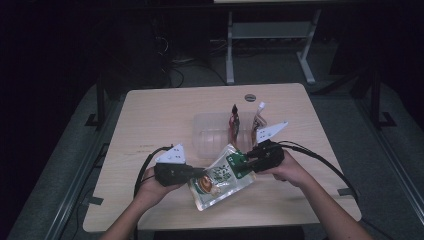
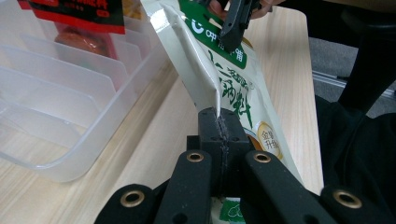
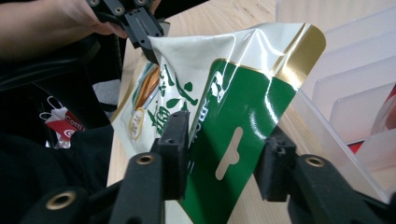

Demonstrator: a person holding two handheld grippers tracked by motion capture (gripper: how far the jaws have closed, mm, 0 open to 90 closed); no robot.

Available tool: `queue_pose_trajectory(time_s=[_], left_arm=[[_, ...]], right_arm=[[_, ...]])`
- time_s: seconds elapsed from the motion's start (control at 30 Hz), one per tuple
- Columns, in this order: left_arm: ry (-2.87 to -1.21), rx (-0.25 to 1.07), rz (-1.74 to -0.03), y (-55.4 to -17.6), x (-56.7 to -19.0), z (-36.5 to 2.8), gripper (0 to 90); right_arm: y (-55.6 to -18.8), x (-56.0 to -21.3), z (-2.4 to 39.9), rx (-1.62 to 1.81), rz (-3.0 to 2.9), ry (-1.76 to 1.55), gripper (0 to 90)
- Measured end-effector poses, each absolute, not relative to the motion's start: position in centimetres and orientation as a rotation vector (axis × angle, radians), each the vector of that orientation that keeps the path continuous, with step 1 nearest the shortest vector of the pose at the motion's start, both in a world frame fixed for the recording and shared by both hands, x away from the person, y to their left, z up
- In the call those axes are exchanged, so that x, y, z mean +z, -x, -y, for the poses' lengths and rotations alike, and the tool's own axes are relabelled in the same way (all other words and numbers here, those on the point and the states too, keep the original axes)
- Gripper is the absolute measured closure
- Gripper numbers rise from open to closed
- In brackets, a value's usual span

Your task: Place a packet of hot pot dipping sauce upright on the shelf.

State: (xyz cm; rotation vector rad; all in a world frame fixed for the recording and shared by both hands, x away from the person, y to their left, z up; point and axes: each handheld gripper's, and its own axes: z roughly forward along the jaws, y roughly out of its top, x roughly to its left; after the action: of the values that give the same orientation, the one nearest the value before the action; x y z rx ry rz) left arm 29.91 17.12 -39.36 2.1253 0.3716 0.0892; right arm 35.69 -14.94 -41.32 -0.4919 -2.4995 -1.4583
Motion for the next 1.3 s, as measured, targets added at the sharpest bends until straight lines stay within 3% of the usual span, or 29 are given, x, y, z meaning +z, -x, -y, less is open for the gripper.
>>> queue_pose_trajectory(time_s=[0.43,0.97,1.1,1.2,1.3], left_arm=[[-2.107,0.102,-0.396,-30.7,-39.6,-17.5,90.0],[-2.119,0.116,-0.456,-31.8,-40.5,-17.6,85.1],[-2.1,0.12,-0.494,-32.0,-40.5,-17.7,74.7],[-2.086,0.131,-0.518,-32.0,-40.4,-17.9,59.6],[-2.069,0.145,-0.535,-31.7,-40.2,-18.2,50.3]], right_arm=[[-35.6,-41.2,14.8,-1.49,2.488,0.442,88.9],[-35.4,-41.1,14.6,-1.545,2.485,0.373,90.0],[-35.3,-40.9,14.7,-1.571,2.475,0.36,90.0],[-35.2,-40.8,14.6,-1.586,2.473,0.354,90.0],[-35.1,-40.6,14.6,-1.601,2.464,0.347,90.0]])
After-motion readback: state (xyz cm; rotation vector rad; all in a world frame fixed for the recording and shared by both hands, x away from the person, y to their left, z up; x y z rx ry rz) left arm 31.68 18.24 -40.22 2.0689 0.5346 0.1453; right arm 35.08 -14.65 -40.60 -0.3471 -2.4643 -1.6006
